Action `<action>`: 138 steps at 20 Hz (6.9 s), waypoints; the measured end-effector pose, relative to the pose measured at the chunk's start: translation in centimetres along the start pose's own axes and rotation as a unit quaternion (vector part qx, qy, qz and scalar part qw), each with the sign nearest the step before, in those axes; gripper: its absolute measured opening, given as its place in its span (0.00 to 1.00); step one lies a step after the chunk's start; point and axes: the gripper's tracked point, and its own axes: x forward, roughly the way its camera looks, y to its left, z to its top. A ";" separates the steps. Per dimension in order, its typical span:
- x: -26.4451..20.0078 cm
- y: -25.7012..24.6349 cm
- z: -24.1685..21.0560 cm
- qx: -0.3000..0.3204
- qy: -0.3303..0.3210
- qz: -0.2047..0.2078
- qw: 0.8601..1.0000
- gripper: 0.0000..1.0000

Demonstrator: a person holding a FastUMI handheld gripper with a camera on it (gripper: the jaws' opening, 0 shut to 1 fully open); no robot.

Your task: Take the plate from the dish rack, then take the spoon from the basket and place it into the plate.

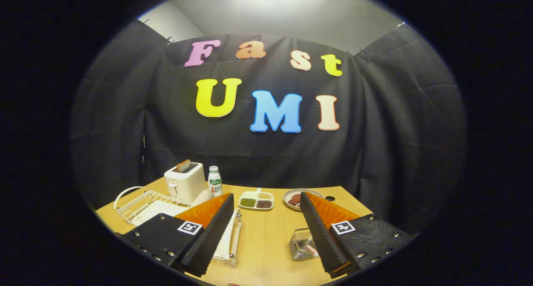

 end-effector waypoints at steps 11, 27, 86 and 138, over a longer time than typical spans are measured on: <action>7.0 9.5 -4.6 -0.023 0.105 -0.011 0.994 0.94; 11.3 9.9 -7.6 -0.100 0.198 -0.112 0.969 0.08; -10.4 7.9 -18.2 0.087 0.296 -0.088 0.947 0.08; -0.4 -10.9 -16.6 0.070 0.242 -0.183 0.950 0.20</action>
